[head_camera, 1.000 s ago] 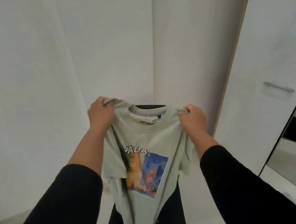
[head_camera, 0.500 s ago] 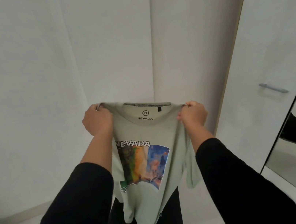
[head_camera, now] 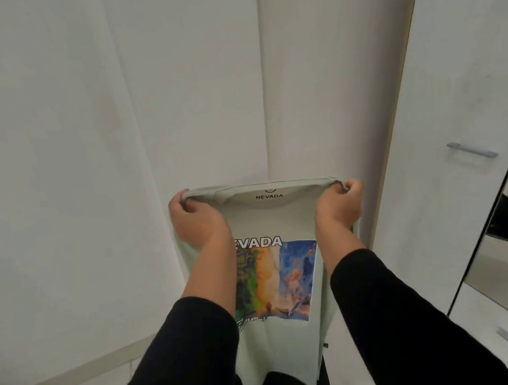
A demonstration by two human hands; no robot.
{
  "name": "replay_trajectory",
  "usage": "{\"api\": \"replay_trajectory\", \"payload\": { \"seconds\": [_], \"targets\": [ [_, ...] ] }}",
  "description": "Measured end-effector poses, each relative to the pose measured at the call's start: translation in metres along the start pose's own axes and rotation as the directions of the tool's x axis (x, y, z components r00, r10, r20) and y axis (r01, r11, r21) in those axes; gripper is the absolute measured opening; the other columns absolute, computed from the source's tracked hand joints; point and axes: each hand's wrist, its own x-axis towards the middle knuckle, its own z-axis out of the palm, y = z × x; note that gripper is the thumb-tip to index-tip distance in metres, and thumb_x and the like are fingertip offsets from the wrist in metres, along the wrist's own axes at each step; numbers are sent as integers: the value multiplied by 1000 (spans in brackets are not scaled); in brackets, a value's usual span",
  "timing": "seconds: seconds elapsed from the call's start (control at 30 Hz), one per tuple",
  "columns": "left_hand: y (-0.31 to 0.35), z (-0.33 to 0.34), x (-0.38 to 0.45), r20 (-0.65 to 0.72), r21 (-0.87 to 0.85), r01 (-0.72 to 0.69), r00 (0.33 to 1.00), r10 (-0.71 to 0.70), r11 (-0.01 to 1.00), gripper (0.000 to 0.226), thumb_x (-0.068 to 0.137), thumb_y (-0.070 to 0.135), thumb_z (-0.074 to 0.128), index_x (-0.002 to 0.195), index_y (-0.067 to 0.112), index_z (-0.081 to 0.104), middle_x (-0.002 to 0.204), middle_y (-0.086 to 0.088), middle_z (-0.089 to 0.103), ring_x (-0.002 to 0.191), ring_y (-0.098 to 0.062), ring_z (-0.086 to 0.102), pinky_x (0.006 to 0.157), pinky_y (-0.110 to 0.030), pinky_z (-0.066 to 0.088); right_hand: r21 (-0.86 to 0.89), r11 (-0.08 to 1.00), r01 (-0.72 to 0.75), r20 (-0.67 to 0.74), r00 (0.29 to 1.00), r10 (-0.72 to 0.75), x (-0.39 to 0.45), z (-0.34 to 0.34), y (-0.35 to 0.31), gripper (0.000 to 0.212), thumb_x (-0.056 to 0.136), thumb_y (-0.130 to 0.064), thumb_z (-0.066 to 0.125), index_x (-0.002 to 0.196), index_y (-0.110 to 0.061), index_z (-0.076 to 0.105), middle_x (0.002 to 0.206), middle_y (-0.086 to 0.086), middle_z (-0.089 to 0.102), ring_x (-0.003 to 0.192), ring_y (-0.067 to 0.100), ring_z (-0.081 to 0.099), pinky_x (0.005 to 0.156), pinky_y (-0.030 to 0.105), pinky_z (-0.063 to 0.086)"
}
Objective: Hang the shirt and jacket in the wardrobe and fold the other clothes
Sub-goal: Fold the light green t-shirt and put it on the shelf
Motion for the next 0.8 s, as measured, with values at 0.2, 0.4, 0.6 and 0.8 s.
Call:
{"api": "replay_trajectory", "payload": {
  "seconds": [0.2, 0.4, 0.6, 0.8],
  "targets": [
    [2, -4, 20, 225, 36, -168, 962, 156, 985, 20, 95, 17, 34, 99, 11, 53, 94, -8, 60, 91, -25, 52, 83, -33, 40, 91, 995, 29, 134, 990, -41, -1, -5, -6, 17, 93, -10, 35, 102, -8, 50, 79, 0, 47, 68, 16, 43, 53, 23, 33],
    [12, -16, 28, 505, 0, -282, 828, 244, 959, 27, 97, 39, 45, 83, 17, 36, 73, 9, 42, 65, -5, 40, 60, -20, 36, 130, 984, -122, 382, 922, 64, -2, -10, -11, 20, 87, -18, 45, 68, -19, 48, 67, -3, 45, 65, 14, 42, 62, 31, 37],
    [19, -23, 51, 662, 28, -344, 710, 241, 939, 26, 102, 37, 32, 88, 16, 38, 78, 7, 39, 69, -4, 38, 59, -9, 37, 210, 928, -308, 631, 767, 112, -4, -14, -8, 13, 88, -9, 52, 77, -8, 59, 72, 5, 57, 68, 17, 54, 65, 31, 45],
    [17, -35, 66, 853, 159, -325, 521, 36, 932, 34, 99, 46, 33, 94, 14, 43, 82, 1, 46, 71, -14, 43, 59, -27, 42, 65, 979, -192, 750, 656, 78, -6, -12, -11, 12, 93, -20, 55, 84, -13, 57, 78, 2, 61, 72, 15, 58, 79, 34, 48]
  ]
}}
